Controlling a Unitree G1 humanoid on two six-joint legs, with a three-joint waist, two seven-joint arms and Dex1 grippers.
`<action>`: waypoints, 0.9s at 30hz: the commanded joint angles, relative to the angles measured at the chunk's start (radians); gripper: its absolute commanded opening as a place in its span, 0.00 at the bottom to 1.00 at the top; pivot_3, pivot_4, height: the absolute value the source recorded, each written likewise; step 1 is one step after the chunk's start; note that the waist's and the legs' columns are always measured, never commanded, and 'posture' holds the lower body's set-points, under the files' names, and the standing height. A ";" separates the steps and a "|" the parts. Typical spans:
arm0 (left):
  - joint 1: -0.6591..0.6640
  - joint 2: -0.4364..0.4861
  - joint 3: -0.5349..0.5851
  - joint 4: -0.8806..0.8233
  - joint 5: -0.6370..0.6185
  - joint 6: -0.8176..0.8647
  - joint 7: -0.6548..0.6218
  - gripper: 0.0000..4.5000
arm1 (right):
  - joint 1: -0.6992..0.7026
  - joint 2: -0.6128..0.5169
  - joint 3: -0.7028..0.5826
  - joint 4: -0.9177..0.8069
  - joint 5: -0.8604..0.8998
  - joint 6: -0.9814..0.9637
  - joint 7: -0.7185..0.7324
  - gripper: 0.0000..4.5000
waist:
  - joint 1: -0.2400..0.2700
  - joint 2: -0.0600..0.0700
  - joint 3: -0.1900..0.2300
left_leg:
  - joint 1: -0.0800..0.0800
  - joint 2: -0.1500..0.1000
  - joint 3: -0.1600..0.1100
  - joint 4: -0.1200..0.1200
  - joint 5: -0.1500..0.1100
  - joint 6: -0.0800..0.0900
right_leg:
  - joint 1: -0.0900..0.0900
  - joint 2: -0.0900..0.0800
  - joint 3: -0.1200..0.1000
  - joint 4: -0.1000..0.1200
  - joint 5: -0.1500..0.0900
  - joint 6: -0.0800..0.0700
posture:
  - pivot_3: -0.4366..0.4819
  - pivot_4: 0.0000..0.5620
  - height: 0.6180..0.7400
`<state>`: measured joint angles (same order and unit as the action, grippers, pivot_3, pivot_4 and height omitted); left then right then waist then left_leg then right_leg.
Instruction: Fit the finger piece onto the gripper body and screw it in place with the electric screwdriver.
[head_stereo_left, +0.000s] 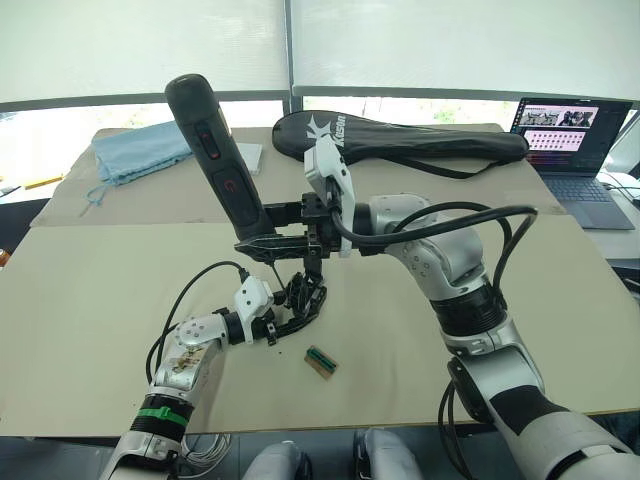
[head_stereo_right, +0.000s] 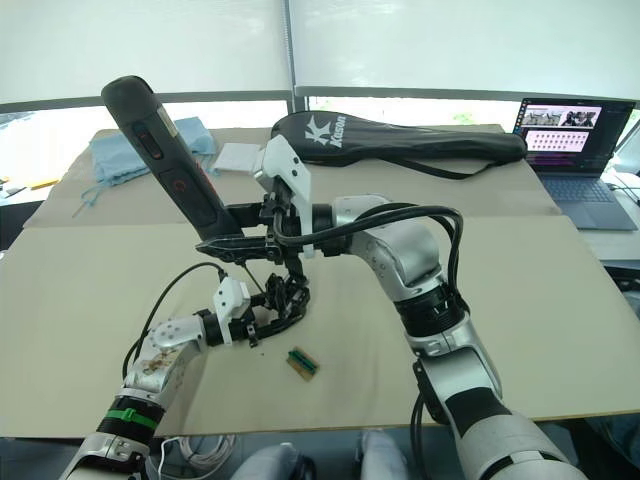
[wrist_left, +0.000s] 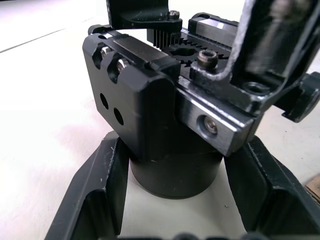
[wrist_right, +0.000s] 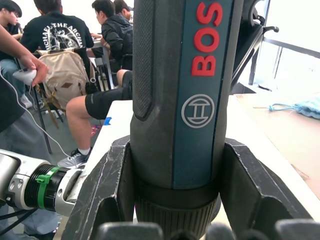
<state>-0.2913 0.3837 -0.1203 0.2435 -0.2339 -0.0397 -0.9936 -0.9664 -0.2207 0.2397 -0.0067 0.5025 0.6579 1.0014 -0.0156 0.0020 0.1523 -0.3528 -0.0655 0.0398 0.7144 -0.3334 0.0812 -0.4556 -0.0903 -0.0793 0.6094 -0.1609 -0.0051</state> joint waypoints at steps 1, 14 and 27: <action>0.034 0.008 -0.036 0.023 0.020 0.043 -0.016 0.51 | -0.022 0.003 -0.010 -0.025 0.010 0.004 0.004 0.43 | 0.000 0.000 0.000 | 0.000 0.000 0.000 0.000 0.000 0.000 | 0.000 0.000 0.000 0.000 0.000 0.000 | 0.48 0.27 1.00; 0.035 0.008 -0.037 0.020 0.020 0.045 -0.016 0.51 | -0.022 -0.003 -0.003 -0.030 0.010 0.035 0.008 0.43 | 0.000 0.000 0.000 | 0.000 0.000 0.000 0.000 0.000 0.000 | 0.000 0.000 0.000 0.000 0.000 0.000 | 0.48 0.27 1.00; 0.040 0.007 -0.037 0.013 0.020 0.047 -0.013 0.51 | -0.056 -0.002 -0.043 -0.048 0.052 0.054 0.015 0.43 | 0.000 0.000 0.000 | 0.000 0.000 0.000 0.000 0.000 0.000 | 0.000 0.000 0.000 0.000 0.000 0.000 | 0.48 0.27 1.00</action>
<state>-0.2846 0.3840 -0.1208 0.2342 -0.2338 -0.0375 -0.9925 -0.9765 -0.2261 0.2523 -0.0026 0.5160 0.7107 1.0114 -0.0156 0.0019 0.1523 -0.3528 -0.0655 0.0397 0.7143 -0.3334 0.0812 -0.4556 -0.0904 -0.0793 0.6093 -0.1609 -0.0051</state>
